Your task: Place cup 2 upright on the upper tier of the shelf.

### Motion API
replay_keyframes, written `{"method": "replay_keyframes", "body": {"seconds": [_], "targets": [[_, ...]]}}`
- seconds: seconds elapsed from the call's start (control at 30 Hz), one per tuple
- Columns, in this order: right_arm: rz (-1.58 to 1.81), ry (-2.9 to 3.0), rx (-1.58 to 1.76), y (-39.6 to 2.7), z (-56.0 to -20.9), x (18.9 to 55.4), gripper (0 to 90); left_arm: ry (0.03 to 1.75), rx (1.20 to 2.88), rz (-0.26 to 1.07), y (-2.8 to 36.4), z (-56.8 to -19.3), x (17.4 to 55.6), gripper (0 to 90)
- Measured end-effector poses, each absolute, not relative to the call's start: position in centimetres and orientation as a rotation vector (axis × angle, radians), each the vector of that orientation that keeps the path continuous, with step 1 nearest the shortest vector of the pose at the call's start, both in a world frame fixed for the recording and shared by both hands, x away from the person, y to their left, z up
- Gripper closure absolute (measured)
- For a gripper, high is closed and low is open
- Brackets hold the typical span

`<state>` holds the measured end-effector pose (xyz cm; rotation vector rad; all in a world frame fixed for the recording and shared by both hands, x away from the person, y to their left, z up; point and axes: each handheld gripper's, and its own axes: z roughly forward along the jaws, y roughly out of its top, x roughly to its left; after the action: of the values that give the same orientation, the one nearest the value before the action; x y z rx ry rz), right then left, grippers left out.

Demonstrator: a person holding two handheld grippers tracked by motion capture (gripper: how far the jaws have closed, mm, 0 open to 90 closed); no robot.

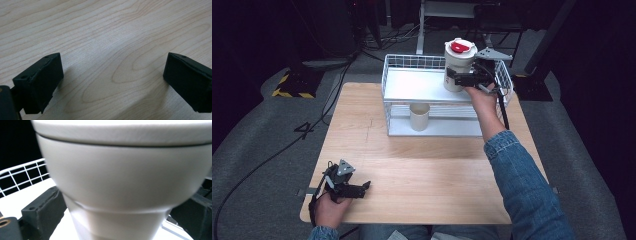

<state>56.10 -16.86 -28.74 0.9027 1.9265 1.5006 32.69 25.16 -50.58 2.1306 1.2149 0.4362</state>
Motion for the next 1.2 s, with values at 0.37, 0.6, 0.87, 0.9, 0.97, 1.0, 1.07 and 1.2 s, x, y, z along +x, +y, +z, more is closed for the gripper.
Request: {"method": "replay_keyframes", "body": {"seconds": [0.37,0.6,0.87,0.9,0.97,1.0,1.07,1.2], "targets": [[1.484,1.953,0.932,-17.8,-28.2,54.4,4.5,1.202,2.137,0.426,25.1,-50.6,32.9,3.2],[1.494,1.976,0.886,-18.7,-27.5,52.2,4.6,1.204,2.137,0.427,25.0,-50.6,32.9,3.4],[1.486,2.018,0.84,-19.8,-26.8,49.5,4.6,1.204,2.138,0.431,25.1,-50.6,32.8,3.5],[1.491,2.015,0.831,-20.0,-26.7,49.3,4.6,1.205,2.137,0.43,25.1,-50.6,32.8,3.5],[1.494,2.018,0.813,-20.3,-26.5,48.6,4.6,1.204,2.138,0.43,25.1,-50.6,32.8,3.5],[1.493,2.024,0.808,-20.4,-26.5,48.3,4.7,1.204,2.138,0.43,25.1,-50.6,32.8,3.5],[1.494,2.039,0.8,-20.7,-26.5,47.8,4.7,1.202,2.138,0.428,25.1,-50.6,32.8,3.4],[1.503,2.059,0.778,-21.3,-26.7,46.6,5.0,1.201,2.139,0.427,25.1,-50.6,32.8,3.4]]}}
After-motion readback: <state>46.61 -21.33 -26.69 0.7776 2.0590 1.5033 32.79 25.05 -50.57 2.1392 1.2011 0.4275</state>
